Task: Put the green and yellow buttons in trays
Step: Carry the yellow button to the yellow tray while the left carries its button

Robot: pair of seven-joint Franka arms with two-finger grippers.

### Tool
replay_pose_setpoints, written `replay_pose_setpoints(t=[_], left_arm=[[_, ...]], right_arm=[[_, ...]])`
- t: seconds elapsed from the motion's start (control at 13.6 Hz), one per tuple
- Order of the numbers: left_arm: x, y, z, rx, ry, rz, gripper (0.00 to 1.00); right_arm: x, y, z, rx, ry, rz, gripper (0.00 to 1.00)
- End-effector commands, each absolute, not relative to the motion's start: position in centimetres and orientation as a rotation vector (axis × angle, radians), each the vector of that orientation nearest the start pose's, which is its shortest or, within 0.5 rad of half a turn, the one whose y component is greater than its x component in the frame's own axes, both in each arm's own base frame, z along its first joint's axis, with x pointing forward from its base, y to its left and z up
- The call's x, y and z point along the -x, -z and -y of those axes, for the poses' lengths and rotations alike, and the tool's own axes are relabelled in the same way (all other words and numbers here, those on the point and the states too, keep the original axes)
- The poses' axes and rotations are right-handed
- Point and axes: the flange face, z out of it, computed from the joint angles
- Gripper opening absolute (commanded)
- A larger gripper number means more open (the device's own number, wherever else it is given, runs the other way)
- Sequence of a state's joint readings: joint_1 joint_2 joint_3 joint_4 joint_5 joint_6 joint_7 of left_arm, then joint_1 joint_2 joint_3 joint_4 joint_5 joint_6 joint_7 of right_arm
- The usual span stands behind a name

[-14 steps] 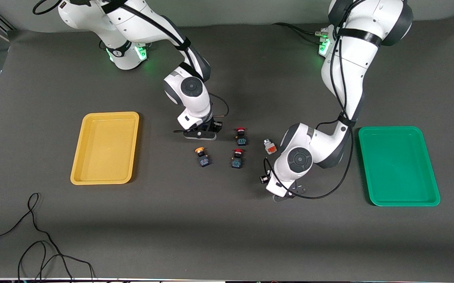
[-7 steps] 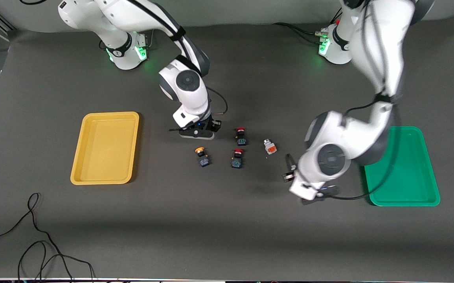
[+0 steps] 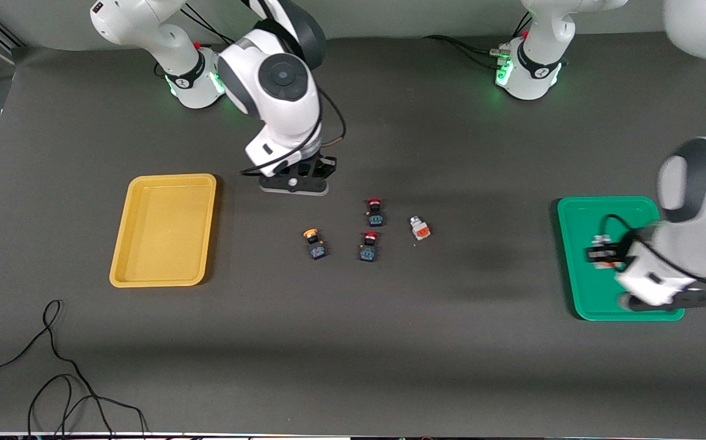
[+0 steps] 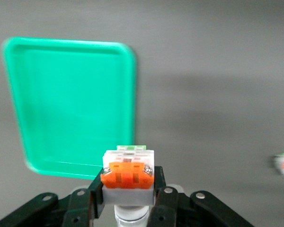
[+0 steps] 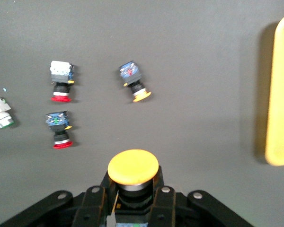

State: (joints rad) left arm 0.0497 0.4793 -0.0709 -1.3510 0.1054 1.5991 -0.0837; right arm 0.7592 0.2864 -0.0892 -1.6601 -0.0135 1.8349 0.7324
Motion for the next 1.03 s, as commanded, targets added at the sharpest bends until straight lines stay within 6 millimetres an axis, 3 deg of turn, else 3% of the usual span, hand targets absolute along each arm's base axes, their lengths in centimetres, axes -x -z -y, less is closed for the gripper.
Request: replay_pose_setpoints(t=[0.0, 0.15, 0.22, 0.37, 0.52, 0.59, 0.74, 0.88, 0.96], left_arm=[[-66.5, -39.8, -7.3, 3.033, -0.346, -0.061, 0.0], [-65.6, -35.7, -12.9, 3.059, -0.275, -0.144, 0.0], [-65.1, -33.7, -14.4, 3.064, -0.244, -0.13, 0.0], [-63.9, -28.8, -15.0, 3.055, -0.164, -0.149, 0.0], [-62.9, -24.3, -15.4, 3.067, -0.125, -0.146, 0.0], [-62.6, -22.7, -16.1, 3.073, -0.126, -0.137, 0.0], [-62.7, -20.6, -16.6, 3.079, -0.103, -0.14, 0.0], [-62.6, -19.7, -17.6, 3.079, -0.071, -0.176, 0.0], [-62.5, -19.7, -18.3, 3.079, -0.068, -0.203, 0.0]], right_arm=[[-53.5, -45.3, -30.6, 3.252, -0.19, 0.046, 0.27], [-55.8, -47.1, -23.0, 3.245, -0.221, 0.156, 0.27], [-57.1, -47.8, -17.8, 3.233, -0.227, 0.224, 0.27], [-58.5, -48.2, -8.2, 3.197, -0.238, 0.336, 0.27], [-58.7, -47.2, 0.5, 3.152, -0.221, 0.285, 0.27], [-58.2, -45.4, 3.1, 3.146, -0.207, 0.282, 0.27], [-56.2, -39.7, 7.3, 3.108, -0.148, 0.269, 0.27], [-53.7, -33.3, 10.6, 3.071, -0.057, 0.306, 0.27], [-52.9, -30.0, 11.1, 3.082, -0.048, 0.322, 0.27]])
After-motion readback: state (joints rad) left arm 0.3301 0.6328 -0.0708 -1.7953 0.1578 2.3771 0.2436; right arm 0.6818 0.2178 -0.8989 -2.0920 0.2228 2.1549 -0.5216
